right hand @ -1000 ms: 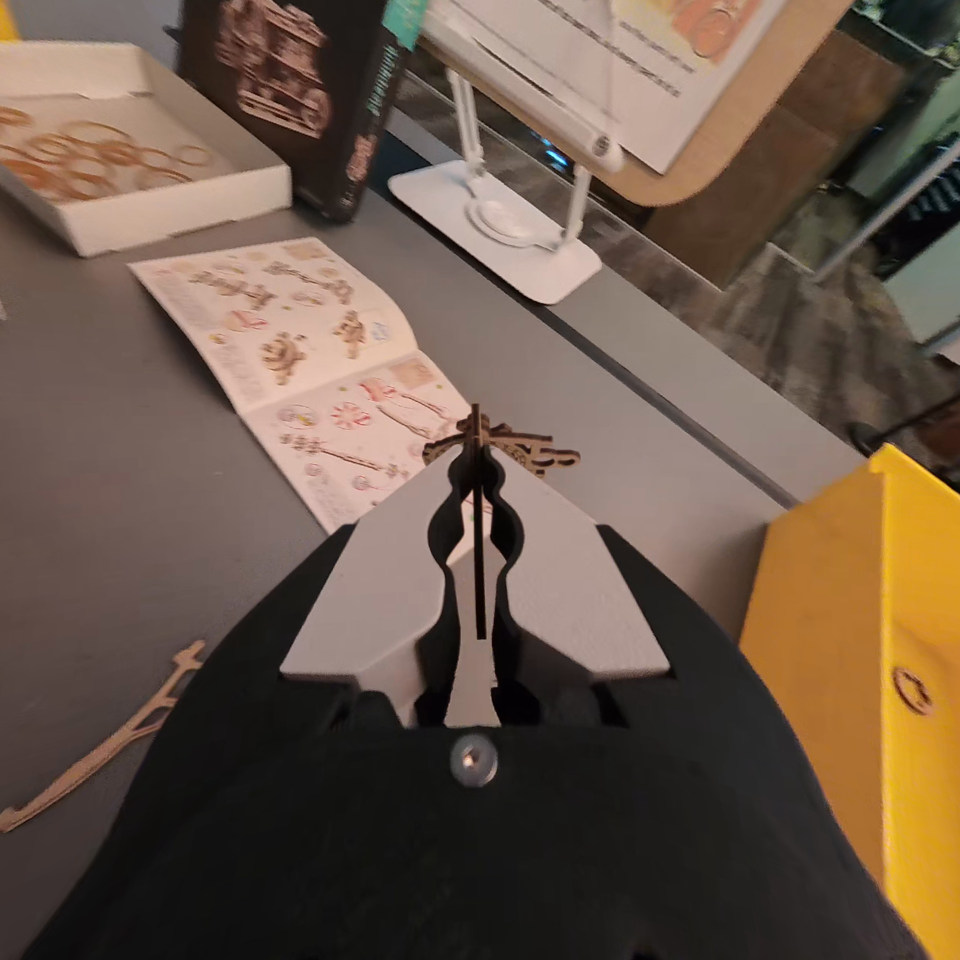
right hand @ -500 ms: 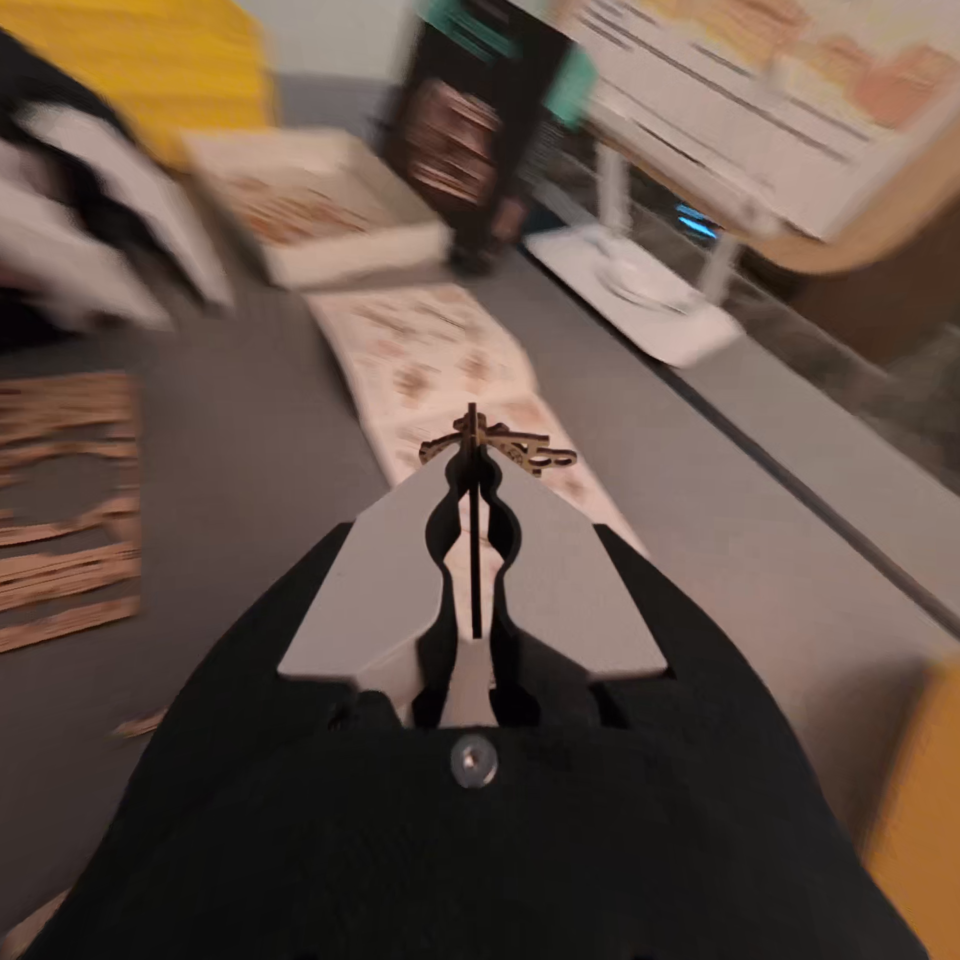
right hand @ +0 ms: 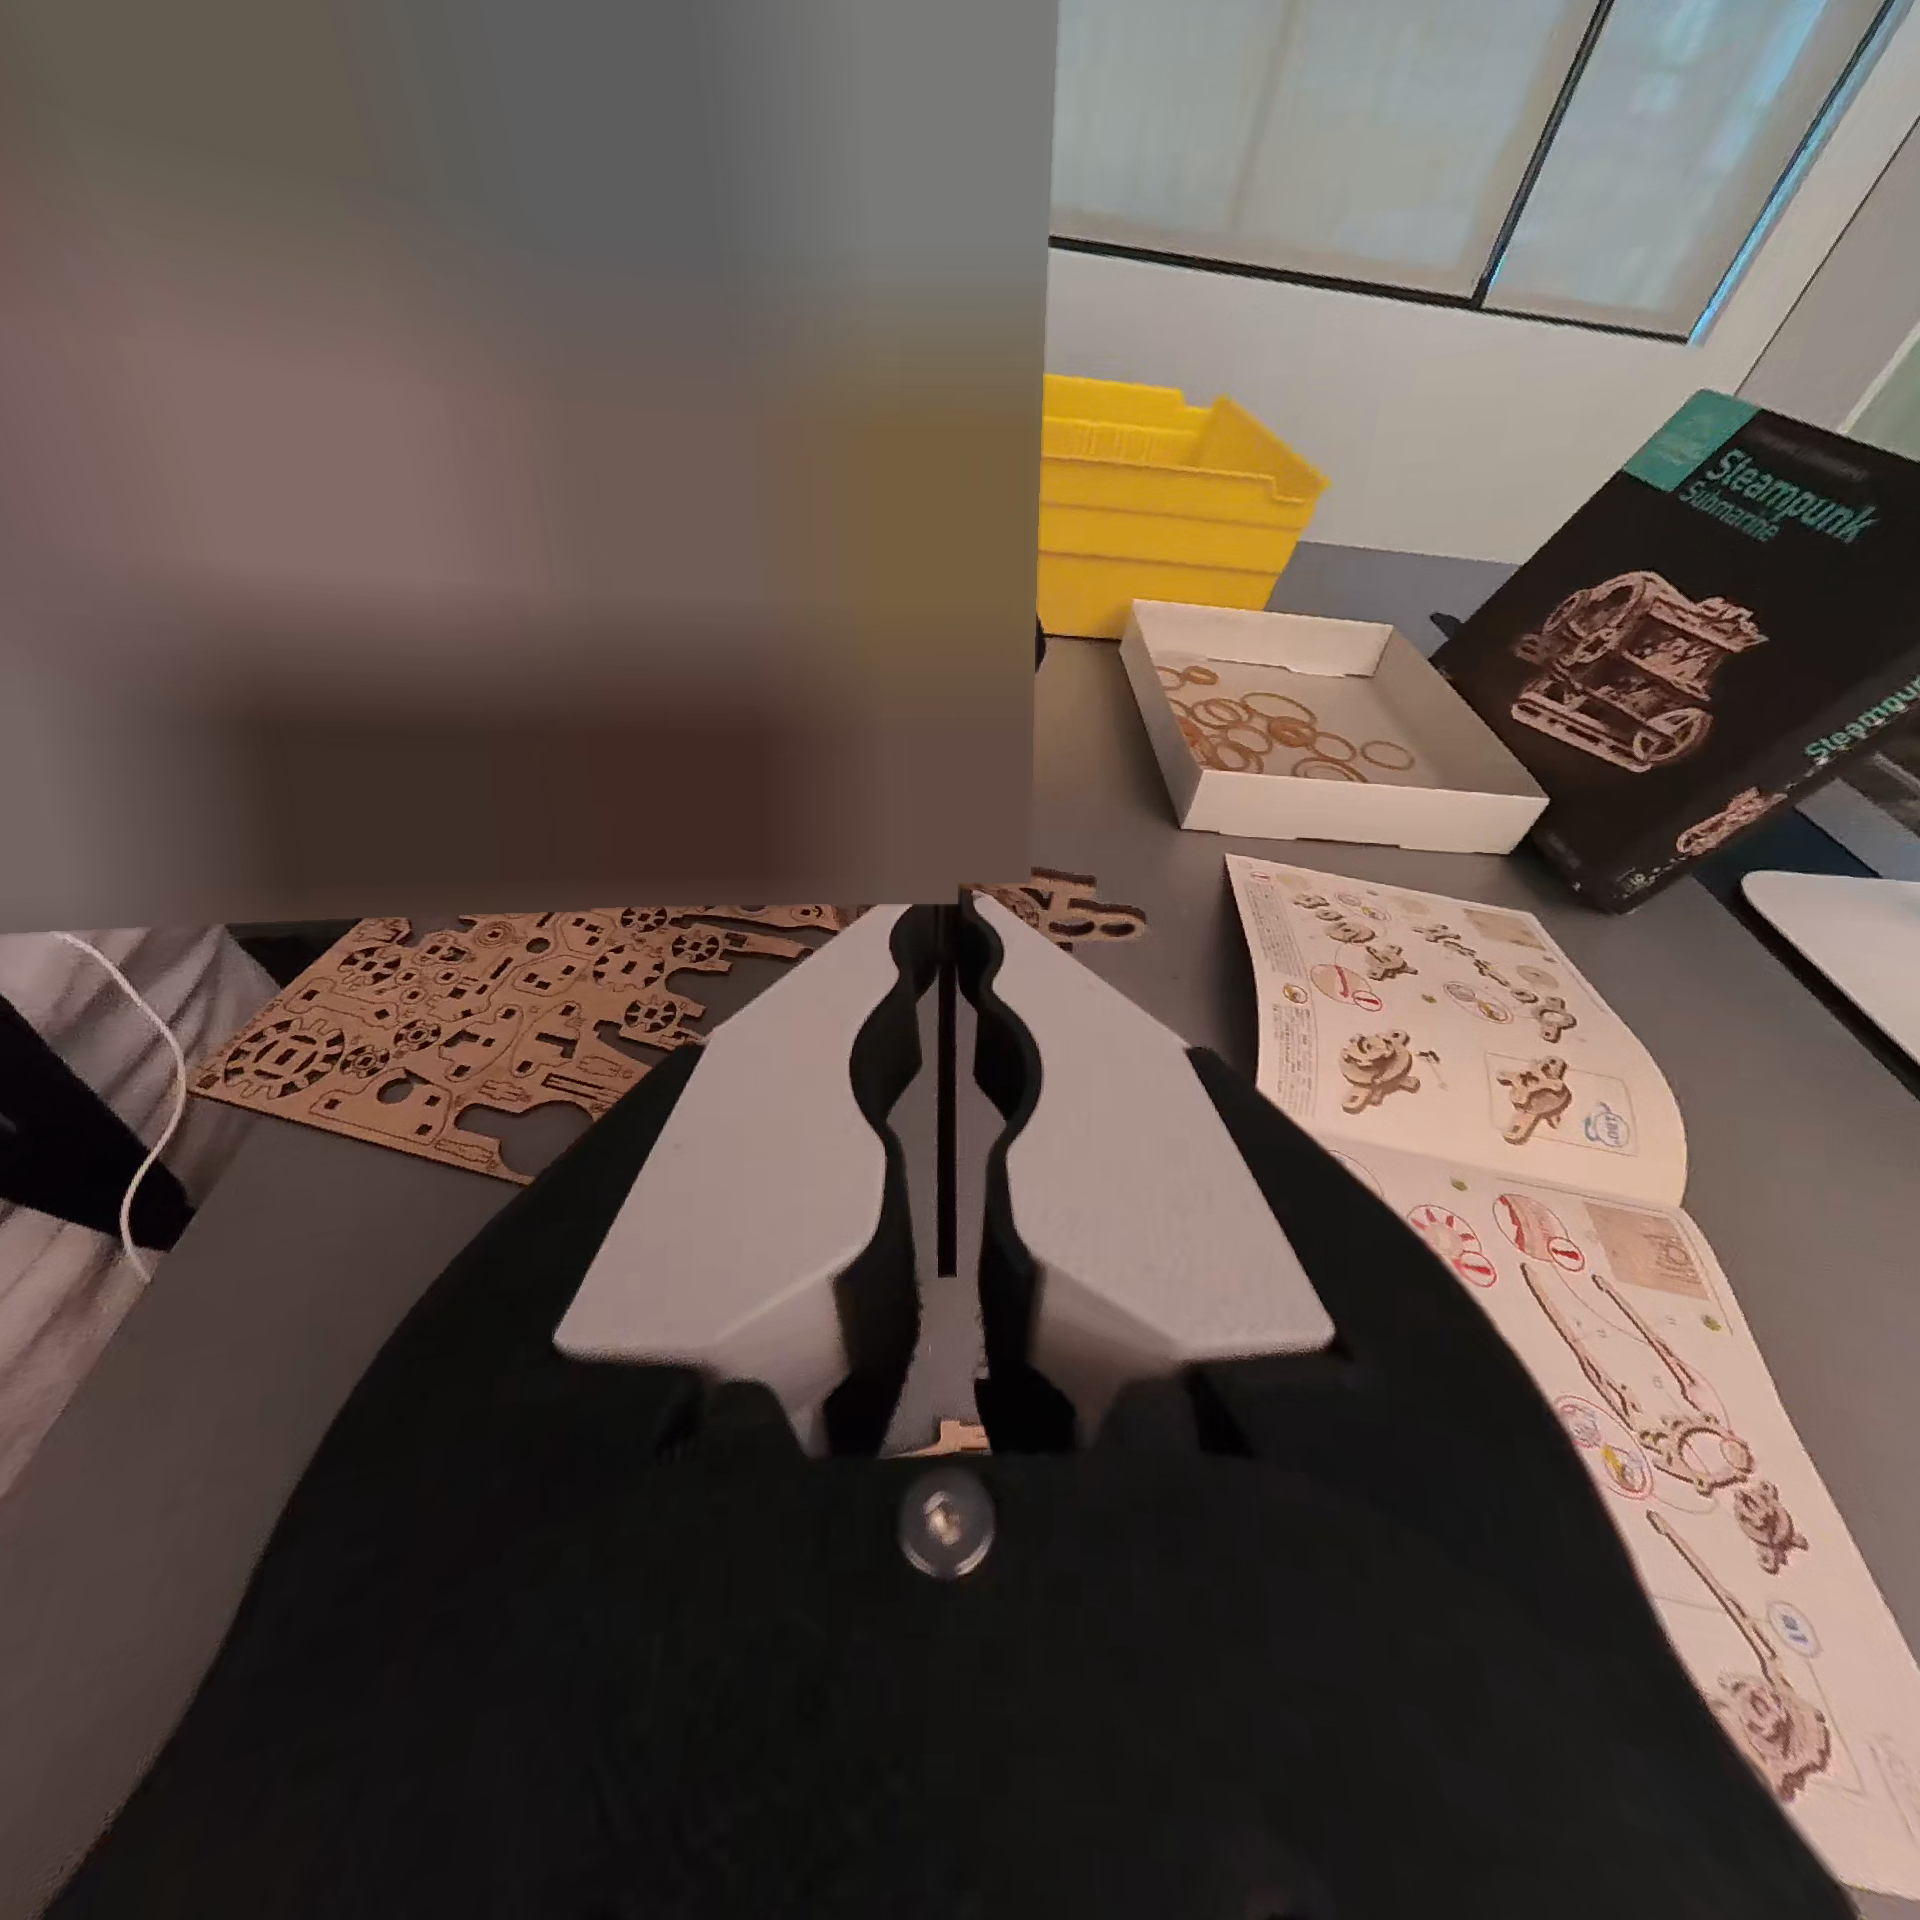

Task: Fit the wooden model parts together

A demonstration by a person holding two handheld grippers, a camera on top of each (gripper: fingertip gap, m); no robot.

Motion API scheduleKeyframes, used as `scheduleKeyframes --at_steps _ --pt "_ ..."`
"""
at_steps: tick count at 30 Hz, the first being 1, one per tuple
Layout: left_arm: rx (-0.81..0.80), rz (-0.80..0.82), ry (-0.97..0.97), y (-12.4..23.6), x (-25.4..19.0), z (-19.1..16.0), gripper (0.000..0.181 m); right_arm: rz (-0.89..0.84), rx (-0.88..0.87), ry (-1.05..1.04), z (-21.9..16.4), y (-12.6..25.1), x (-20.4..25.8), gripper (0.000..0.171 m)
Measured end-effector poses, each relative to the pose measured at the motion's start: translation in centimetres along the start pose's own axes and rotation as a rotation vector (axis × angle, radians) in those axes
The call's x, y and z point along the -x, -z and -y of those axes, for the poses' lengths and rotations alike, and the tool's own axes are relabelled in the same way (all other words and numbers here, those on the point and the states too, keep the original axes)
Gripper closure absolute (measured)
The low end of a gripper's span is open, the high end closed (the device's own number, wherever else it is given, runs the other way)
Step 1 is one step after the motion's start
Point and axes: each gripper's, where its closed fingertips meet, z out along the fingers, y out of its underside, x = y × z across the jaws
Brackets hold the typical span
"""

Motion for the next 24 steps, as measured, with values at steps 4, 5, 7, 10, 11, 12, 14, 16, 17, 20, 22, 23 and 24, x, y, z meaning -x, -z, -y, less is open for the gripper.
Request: scheduleKeyframes --at_steps 4,5,7,10,11,12,14,16,17,20,22,23,24 --pt "-0.004 -0.019 0.011 0.0 -0.1 0.0 0.172 0.018 -0.002 0.028 -0.1 -0.1 0.4 0.171" --pt "0.0 -0.019 0.01 0.0 -0.2 0.0 0.173 0.027 -0.006 0.034 -0.1 -0.1 0.6 0.171" --pt "0.015 -0.028 0.0 -0.2 -0.4 -0.3 0.174 0.036 -0.006 0.04 0.0 -0.2 0.9 0.171" --pt "0.036 -0.054 -0.008 -0.4 -0.9 -0.7 0.174 0.048 -0.009 0.039 0.0 -0.3 1.1 0.171" --pt "0.046 -0.055 -0.011 -0.4 -0.9 -0.9 0.174 0.052 -0.015 0.04 0.0 -0.3 1.1 0.171" --pt "0.049 -0.062 -0.009 -0.5 -1.0 -1.0 0.174 0.061 -0.017 0.039 -0.1 -0.3 1.3 0.171" --pt "0.049 -0.073 0.003 -0.5 -1.1 -1.1 0.175 0.075 -0.025 0.02 -0.1 -0.3 1.3 0.171" --pt "0.048 -0.08 0.011 -0.5 -1.2 -1.1 0.175 0.09 -0.036 0.0 -0.1 -0.3 1.4 0.171" --pt "0.047 -0.084 0.019 -0.5 -1.2 -1.1 0.175 0.093 -0.043 -0.008 -0.1 -0.3 1.4 0.171" --pt "0.037 -0.088 0.042 -0.4 -1.2 -0.8 0.175 0.115 -0.077 -0.051 0.3 -0.3 1.5 0.171" --pt "0.03 -0.089 0.057 -0.4 -1.1 -0.6 0.175 0.117 -0.093 -0.07 0.5 -0.2 1.4 0.168" --pt "0.033 -0.088 0.06 -0.4 -1.1 -0.6 0.175 0.116 -0.094 -0.07 0.5 -0.2 1.4 0.167" --pt "0.04 -0.09 0.061 -0.4 -1.1 -0.7 0.175 0.111 -0.087 -0.067 0.4 -0.3 1.4 0.166"
